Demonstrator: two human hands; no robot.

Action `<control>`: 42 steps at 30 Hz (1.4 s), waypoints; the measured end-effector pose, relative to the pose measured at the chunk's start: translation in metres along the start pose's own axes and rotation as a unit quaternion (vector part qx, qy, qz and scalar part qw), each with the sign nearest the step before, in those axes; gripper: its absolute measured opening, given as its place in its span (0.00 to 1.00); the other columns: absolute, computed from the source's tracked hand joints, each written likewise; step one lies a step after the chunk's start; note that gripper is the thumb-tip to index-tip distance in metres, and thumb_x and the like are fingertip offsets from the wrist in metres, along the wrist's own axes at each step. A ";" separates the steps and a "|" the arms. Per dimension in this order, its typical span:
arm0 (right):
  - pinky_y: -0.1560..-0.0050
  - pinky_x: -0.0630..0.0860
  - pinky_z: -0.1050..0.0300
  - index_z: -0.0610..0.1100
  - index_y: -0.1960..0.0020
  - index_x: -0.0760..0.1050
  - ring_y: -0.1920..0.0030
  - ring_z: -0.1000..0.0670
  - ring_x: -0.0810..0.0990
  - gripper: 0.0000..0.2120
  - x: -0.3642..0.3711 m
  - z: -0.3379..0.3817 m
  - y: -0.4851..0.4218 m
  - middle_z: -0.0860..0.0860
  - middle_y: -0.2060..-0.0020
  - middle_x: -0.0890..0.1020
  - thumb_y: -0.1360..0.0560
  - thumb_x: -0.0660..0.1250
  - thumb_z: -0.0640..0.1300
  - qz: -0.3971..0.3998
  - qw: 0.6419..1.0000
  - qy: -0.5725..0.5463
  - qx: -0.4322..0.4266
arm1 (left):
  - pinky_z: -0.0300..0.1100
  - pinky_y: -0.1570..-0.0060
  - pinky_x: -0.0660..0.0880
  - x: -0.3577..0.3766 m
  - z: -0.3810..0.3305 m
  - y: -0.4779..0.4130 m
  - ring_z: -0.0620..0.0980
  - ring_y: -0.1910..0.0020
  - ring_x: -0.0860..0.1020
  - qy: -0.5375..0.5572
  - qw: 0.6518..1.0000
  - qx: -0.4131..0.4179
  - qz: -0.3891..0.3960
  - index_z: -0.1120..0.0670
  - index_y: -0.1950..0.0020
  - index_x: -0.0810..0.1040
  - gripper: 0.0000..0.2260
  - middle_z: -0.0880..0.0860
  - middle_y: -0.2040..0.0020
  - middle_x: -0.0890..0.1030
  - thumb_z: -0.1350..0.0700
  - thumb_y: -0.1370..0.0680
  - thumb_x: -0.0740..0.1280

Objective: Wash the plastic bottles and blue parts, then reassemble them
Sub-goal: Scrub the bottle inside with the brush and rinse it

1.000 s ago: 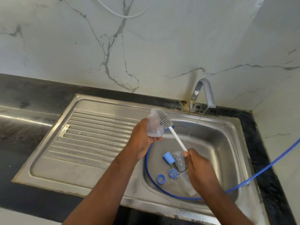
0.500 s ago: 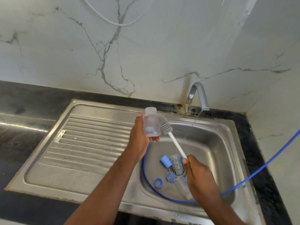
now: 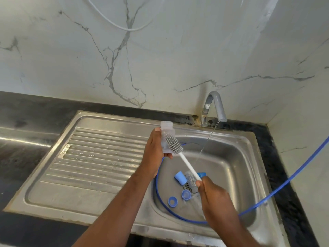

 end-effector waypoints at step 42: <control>0.64 0.70 0.50 0.51 0.57 0.61 0.66 0.46 0.74 0.14 -0.012 -0.007 -0.008 0.51 0.69 0.73 0.17 0.50 0.58 -0.023 0.999 -0.003 0.034 | 0.42 0.76 0.71 0.010 0.001 0.003 0.54 0.67 0.78 -0.073 0.997 0.005 0.016 0.57 0.42 0.79 0.44 0.59 0.61 0.81 0.24 0.27 0.43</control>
Point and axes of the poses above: each hand's wrist, its own y-axis away from the middle knuckle, its own x-axis out of the palm, z = x × y, the point moved 5 cm from there along -y, towards the middle knuckle
